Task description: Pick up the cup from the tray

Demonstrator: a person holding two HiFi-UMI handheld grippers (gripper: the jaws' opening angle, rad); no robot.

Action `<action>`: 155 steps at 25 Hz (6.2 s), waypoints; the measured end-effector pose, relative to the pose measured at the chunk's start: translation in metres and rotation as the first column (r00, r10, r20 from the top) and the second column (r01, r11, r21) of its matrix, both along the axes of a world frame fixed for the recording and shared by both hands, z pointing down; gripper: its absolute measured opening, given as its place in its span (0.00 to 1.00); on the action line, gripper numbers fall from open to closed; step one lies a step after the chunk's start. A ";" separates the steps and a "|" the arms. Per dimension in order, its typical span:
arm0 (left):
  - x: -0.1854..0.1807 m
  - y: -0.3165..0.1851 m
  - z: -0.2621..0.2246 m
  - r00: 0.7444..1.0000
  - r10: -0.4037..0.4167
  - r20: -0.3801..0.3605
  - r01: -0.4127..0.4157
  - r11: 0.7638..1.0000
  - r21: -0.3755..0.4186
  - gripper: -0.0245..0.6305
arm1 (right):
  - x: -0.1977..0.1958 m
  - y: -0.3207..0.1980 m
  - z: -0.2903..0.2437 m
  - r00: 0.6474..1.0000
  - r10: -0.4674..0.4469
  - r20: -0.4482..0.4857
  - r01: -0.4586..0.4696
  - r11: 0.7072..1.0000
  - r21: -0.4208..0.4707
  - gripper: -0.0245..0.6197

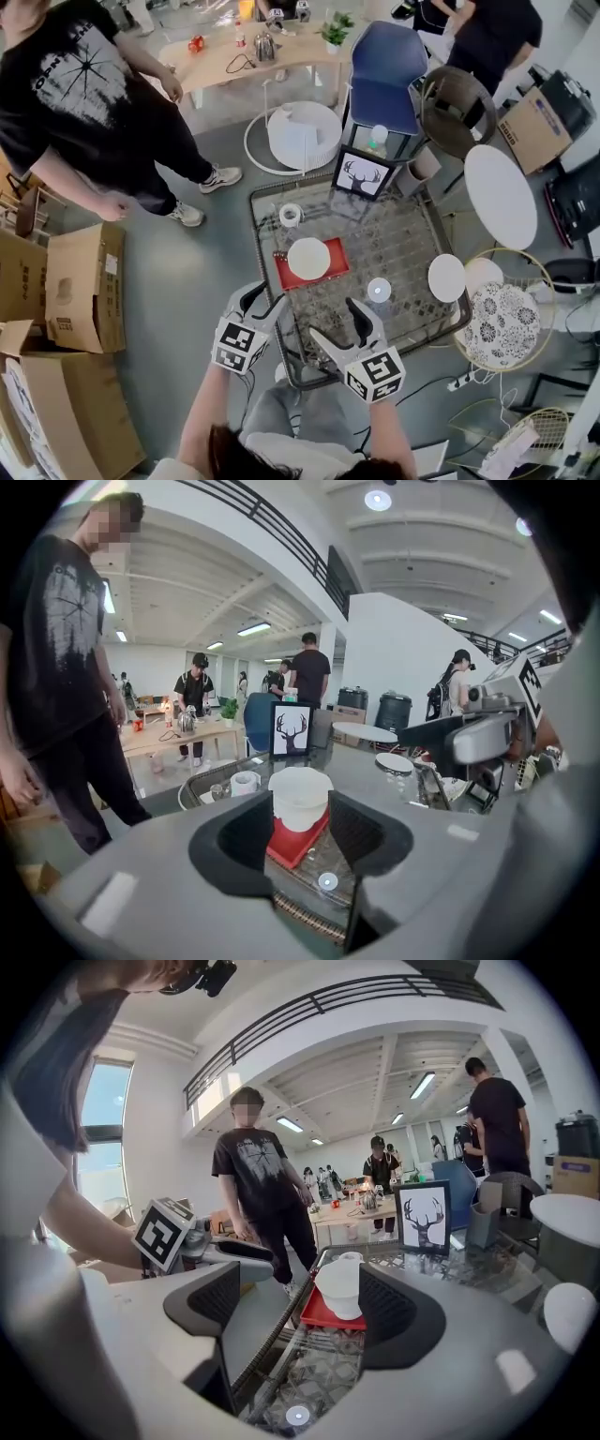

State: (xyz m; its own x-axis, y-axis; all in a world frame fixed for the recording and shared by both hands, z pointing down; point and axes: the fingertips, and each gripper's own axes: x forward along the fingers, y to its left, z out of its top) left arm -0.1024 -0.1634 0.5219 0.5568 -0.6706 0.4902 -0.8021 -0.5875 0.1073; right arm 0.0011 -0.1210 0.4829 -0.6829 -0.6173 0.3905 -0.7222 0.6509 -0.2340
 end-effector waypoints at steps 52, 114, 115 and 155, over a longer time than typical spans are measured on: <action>0.003 -0.099 0.096 0.958 0.278 0.064 -0.283 0.954 0.098 0.19 | -0.034 -0.119 0.129 0.987 -0.129 -0.095 0.139 0.986 0.097 0.72; 0.134 -0.026 0.100 0.880 0.468 0.080 -0.473 0.878 0.067 0.20 | 0.105 -0.031 0.116 0.972 0.235 -0.006 -0.235 0.972 0.010 0.80; 0.130 -0.027 0.100 0.890 0.448 0.078 -0.453 0.889 0.064 0.20 | 0.105 -0.030 0.112 0.970 0.243 0.002 -0.243 0.970 0.014 0.80; 0.115 0.071 -0.112 0.957 0.255 -0.140 -0.213 0.942 0.260 0.04 | 0.055 0.052 -0.070 0.957 0.290 -0.025 -0.281 0.942 0.185 0.07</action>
State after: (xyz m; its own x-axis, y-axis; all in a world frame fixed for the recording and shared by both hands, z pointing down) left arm 0.0122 -0.0919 0.4096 0.7728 -0.5969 0.2158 -0.6209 -0.7814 0.0621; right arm 0.0563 -0.0687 0.4126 -0.4500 -0.8457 0.2870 -0.8917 0.4434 -0.0914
